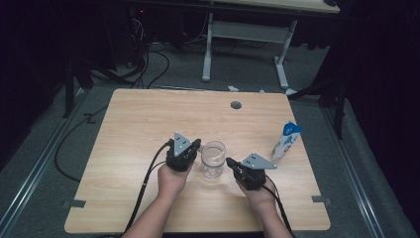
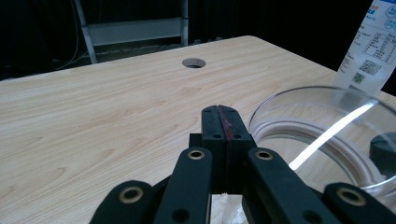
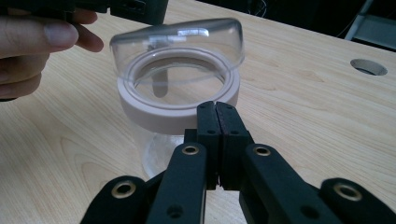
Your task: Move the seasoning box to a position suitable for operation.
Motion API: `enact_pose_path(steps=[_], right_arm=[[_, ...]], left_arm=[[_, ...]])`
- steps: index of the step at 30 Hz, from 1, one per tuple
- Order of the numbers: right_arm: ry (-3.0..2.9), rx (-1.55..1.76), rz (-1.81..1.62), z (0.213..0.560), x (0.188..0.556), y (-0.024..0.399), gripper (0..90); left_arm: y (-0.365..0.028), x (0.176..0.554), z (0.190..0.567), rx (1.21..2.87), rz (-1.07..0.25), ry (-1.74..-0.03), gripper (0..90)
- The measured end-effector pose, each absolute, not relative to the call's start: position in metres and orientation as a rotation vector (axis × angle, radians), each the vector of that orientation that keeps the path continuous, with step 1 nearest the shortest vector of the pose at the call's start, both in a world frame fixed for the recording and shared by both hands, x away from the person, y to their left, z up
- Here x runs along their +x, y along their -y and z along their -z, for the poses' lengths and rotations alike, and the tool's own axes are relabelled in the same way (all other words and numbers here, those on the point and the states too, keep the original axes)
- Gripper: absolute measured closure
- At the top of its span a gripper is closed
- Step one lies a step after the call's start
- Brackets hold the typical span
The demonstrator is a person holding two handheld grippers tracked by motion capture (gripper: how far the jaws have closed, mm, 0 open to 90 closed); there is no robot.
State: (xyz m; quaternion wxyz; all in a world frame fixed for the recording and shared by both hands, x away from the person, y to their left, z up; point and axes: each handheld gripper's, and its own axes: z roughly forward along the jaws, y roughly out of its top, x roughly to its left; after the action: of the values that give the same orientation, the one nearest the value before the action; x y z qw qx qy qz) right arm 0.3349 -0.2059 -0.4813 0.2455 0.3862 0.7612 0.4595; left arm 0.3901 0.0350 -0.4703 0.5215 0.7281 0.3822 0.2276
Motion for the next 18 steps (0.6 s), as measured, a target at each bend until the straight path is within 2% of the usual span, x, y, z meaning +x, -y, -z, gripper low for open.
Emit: enact_pose_path(steps=[18], right_arm=[[-2.044, 1.025, -1.307, 0.474, 0.332, 0.201, 89.1]], left_arm=[[-0.043, 0.38, 0.468, 1.72, -0.53, -0.896, 90.0]])
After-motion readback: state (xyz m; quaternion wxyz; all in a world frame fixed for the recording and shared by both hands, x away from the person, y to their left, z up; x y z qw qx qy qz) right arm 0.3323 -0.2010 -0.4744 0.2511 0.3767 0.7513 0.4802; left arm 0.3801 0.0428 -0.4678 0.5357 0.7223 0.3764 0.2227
